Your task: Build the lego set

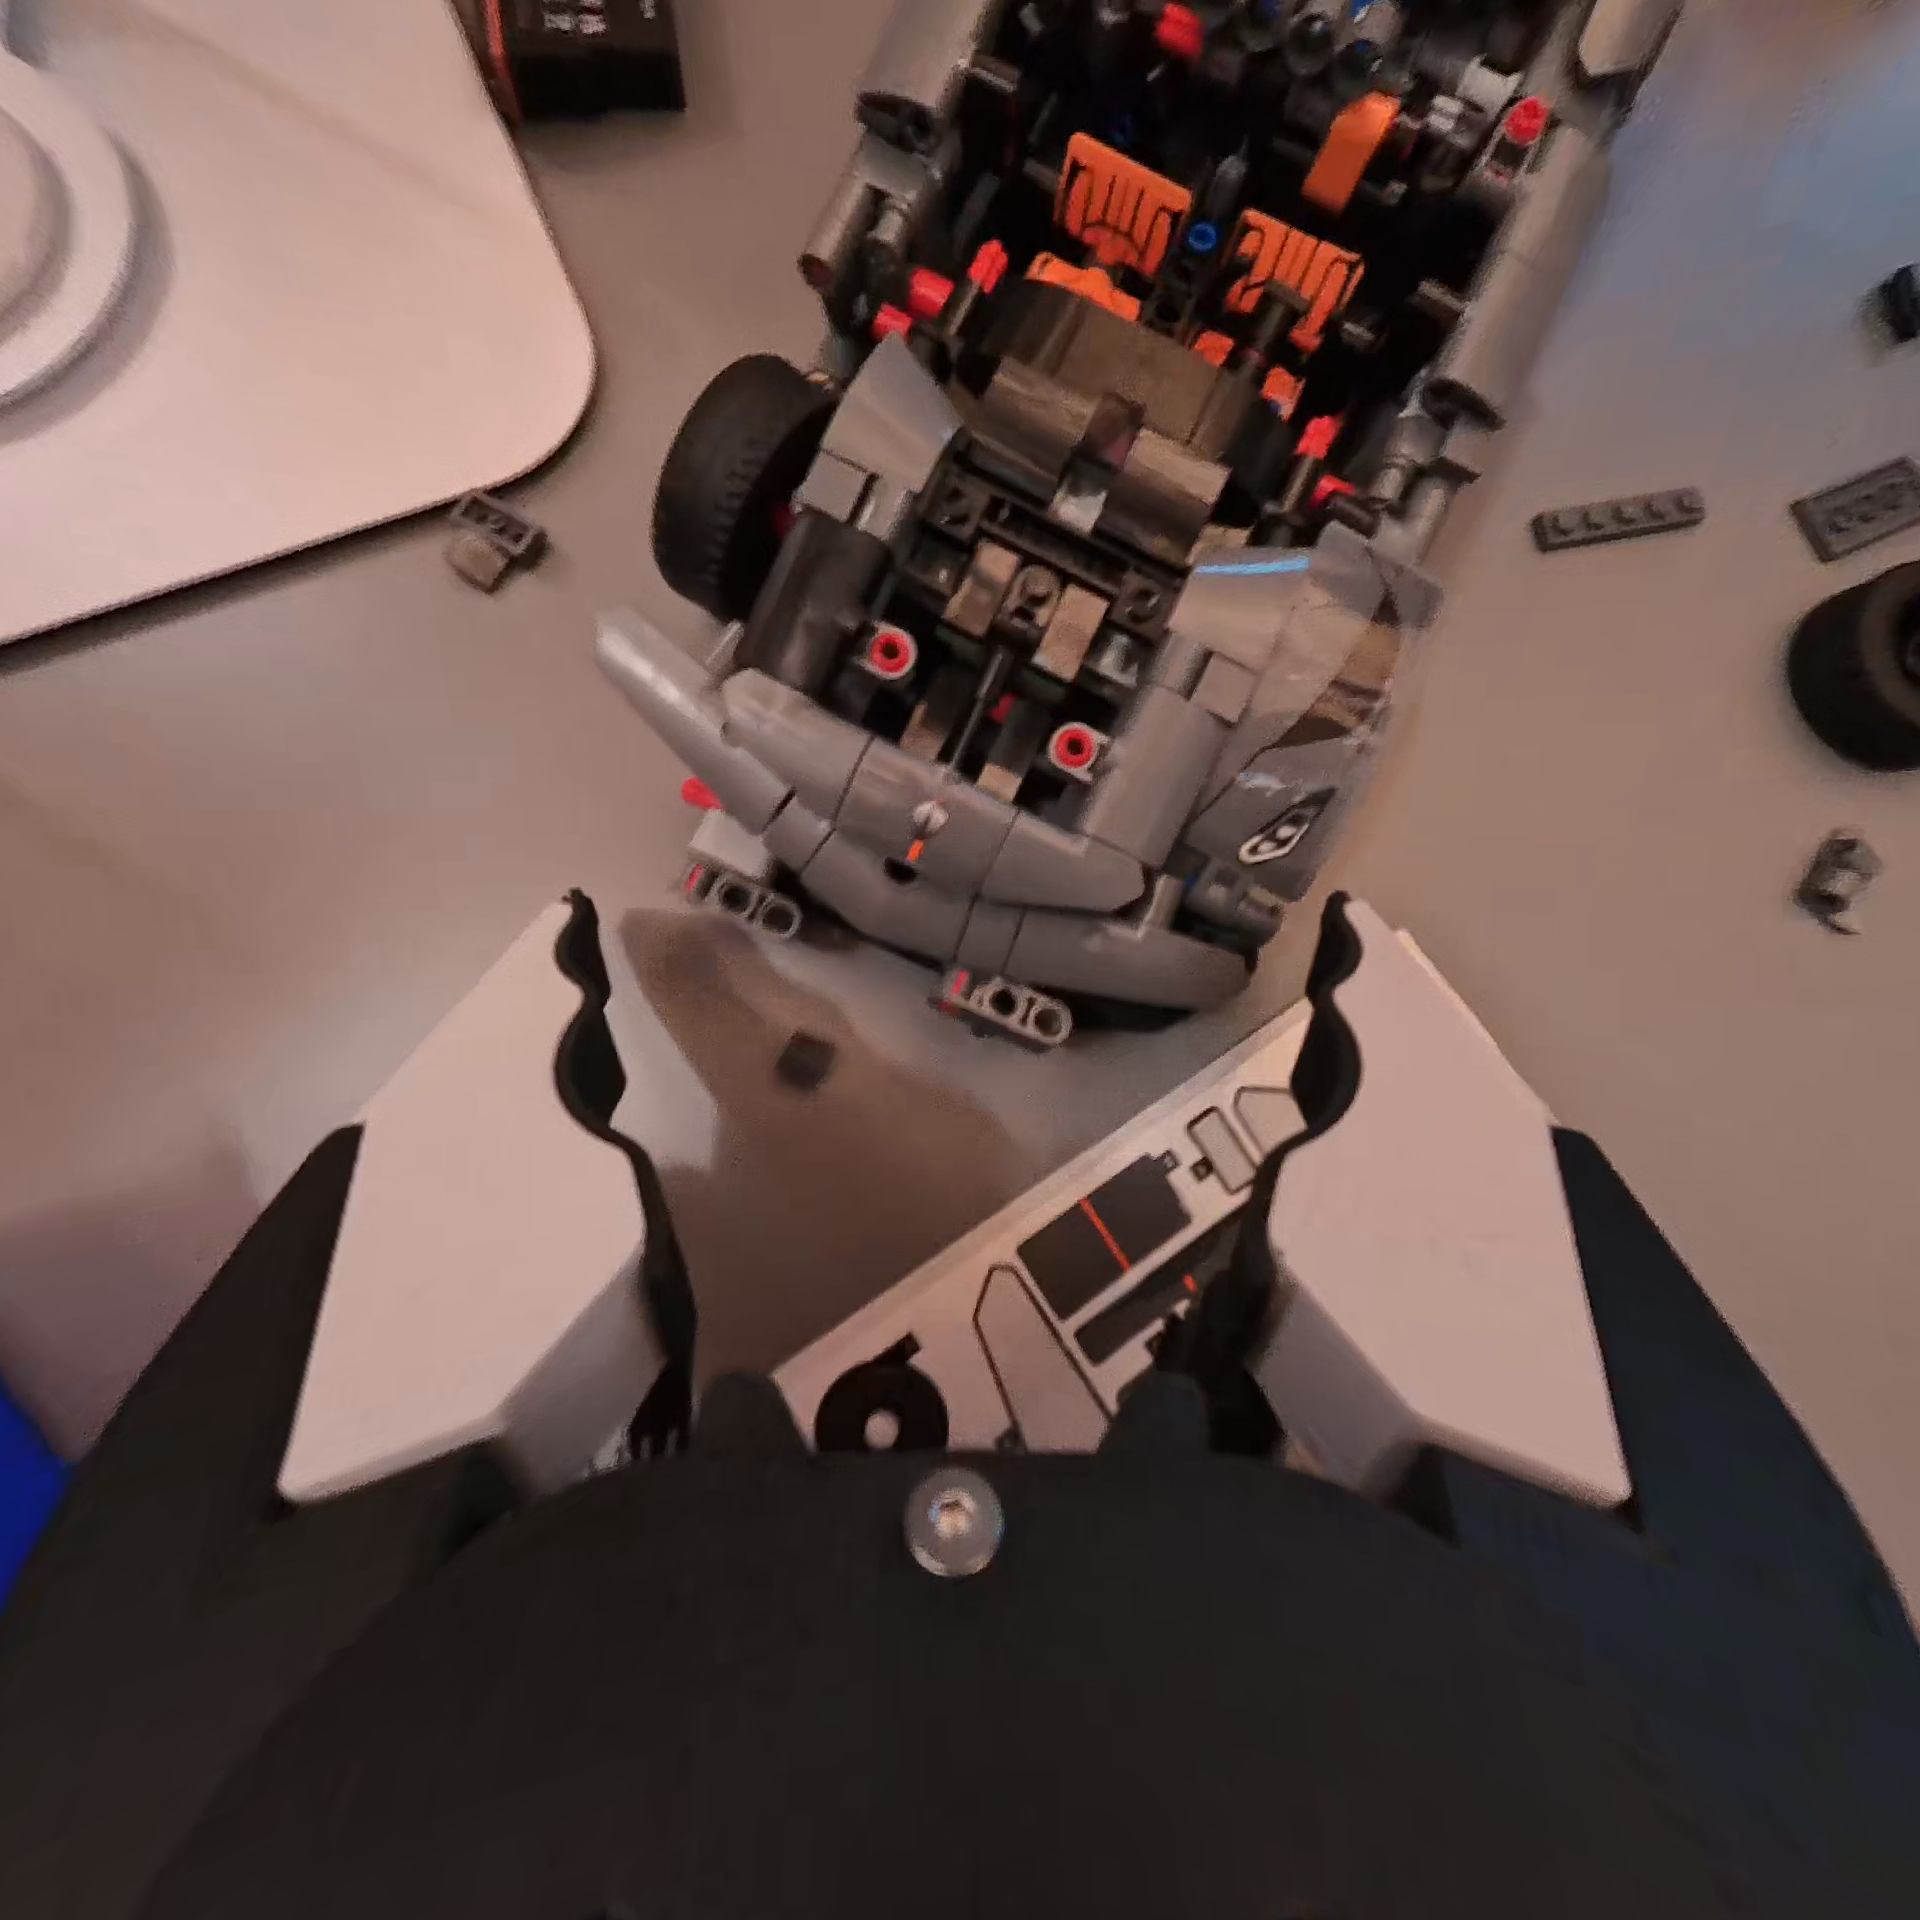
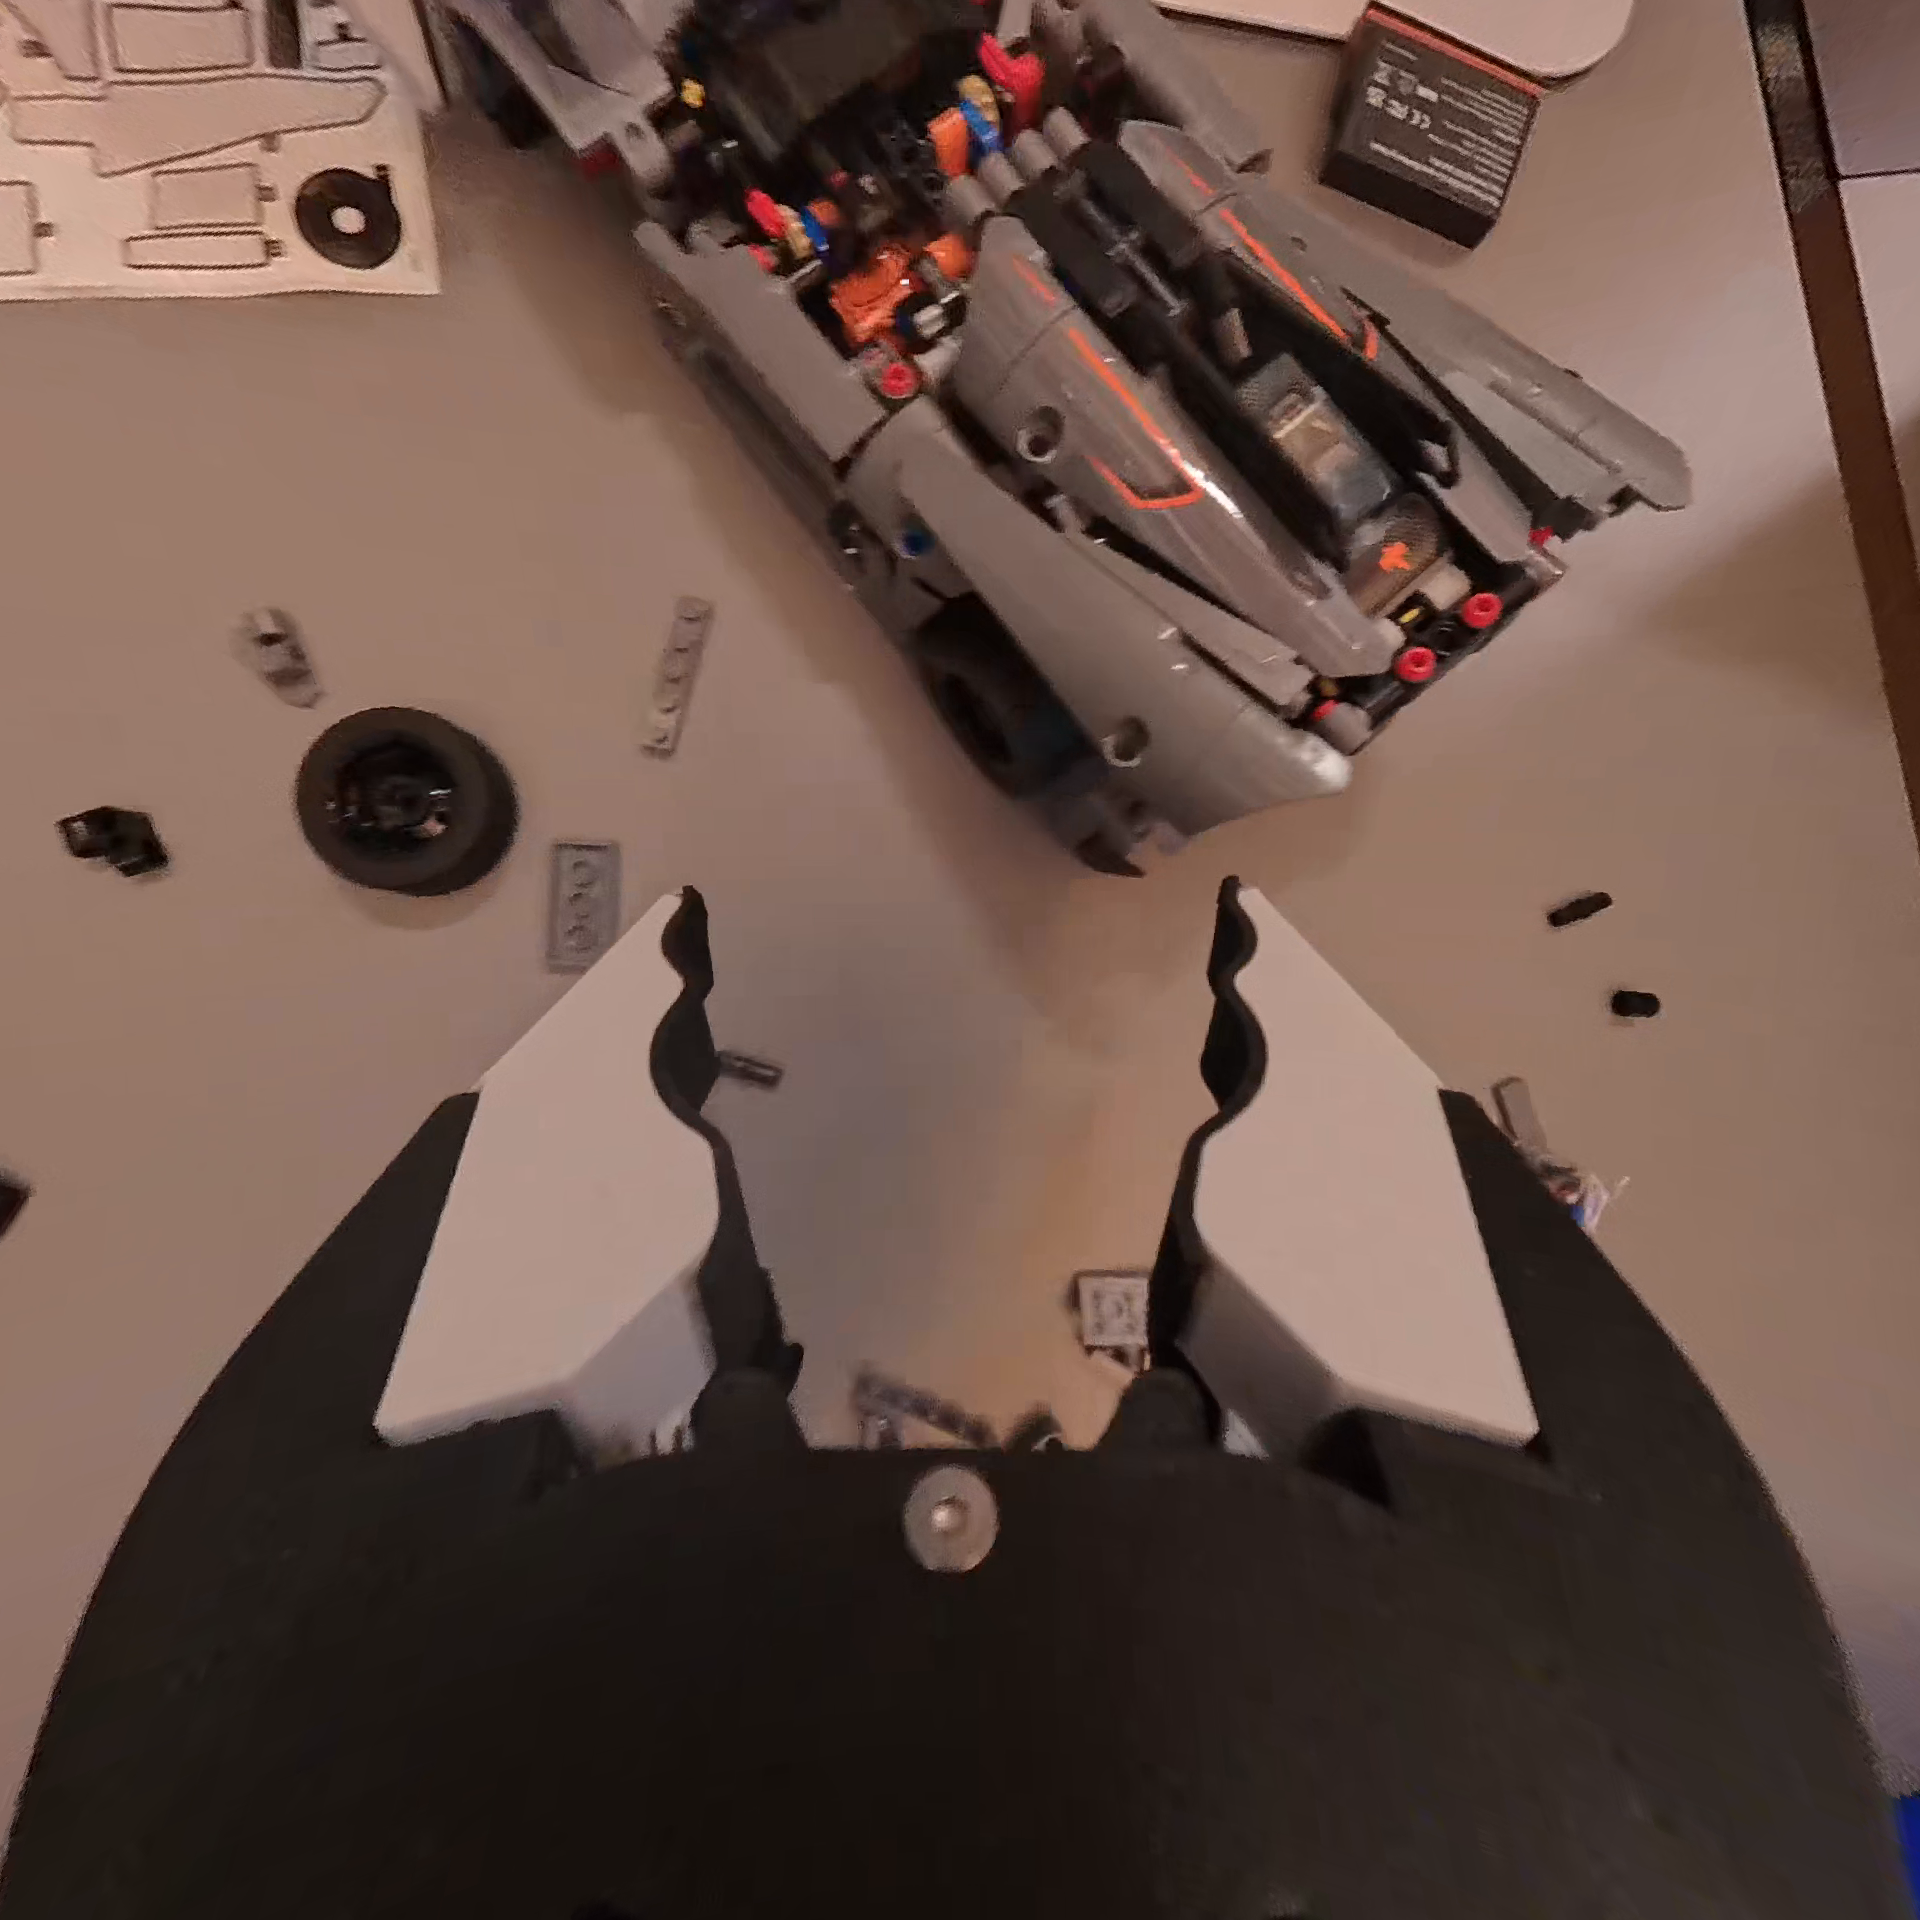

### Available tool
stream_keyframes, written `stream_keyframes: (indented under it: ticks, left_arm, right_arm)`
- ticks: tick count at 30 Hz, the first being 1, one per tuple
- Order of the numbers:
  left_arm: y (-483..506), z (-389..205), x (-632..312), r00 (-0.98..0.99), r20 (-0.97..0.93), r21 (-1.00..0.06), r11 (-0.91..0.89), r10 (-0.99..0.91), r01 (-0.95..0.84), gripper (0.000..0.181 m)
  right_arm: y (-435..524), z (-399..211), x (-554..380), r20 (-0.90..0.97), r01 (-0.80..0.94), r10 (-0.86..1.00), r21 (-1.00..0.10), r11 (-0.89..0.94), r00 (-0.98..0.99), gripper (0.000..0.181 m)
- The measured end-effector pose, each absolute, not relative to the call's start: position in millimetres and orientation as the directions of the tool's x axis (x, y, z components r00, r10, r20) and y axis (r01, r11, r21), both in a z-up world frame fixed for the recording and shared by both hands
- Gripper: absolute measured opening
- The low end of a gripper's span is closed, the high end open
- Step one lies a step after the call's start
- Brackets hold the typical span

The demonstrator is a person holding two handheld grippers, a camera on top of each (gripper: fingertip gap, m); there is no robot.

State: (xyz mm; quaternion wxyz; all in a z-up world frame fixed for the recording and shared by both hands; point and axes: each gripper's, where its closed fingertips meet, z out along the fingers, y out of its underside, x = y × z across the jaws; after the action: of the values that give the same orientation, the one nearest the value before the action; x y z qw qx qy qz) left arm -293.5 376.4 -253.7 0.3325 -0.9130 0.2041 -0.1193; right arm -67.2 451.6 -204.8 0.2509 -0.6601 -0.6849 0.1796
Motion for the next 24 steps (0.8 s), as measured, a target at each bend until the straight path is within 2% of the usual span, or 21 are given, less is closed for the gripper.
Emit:
stream_keyframes:
  ticks: [7, 10, 15, 19, 24]
  left_arm:
    - [381.4, -256.9, -281.3, 0.845, 0.150, -0.656, -0.691, -0.513, -0.303, 0.123]
    - [377.0, -256.9, -273.4, 0.831, 0.144, -0.652, -0.683, -0.537, -0.328, 0.116]
    - [369.9, -259.4, -262.4, 0.830, 0.104, -0.633, -0.680, -0.549, -0.370, 0.116]
    - [362.1, -260.3, -247.7, 0.812, 0.078, -0.620, -0.666, -0.579, -0.415, 0.107]
    - [357.3, -263.8, -221.7, 0.804, 0.028, -0.612, -0.646, -0.594, -0.456, 0.109]
  right_arm:
    - [421.5, -190.2, -42.9, 0.105, 0.774, 0.994, -0.631, 0.051, 0.020, 0.093]
    - [419.4, -188.2, -27.5, 0.088, 0.747, 0.994, -0.665, 0.016, 0.058, 0.092]
    - [427.3, -196.0, 1.8, 0.034, 0.705, 0.990, -0.705, -0.074, 0.138, 0.091]
    - [439.4, -205.0, 22.4, 0.044, 0.705, 0.980, -0.701, -0.107, 0.193, 0.090]
    - [445.6, -210.0, 32.1, 0.039, 0.708, 0.976, -0.695, -0.127, 0.213, 0.090]
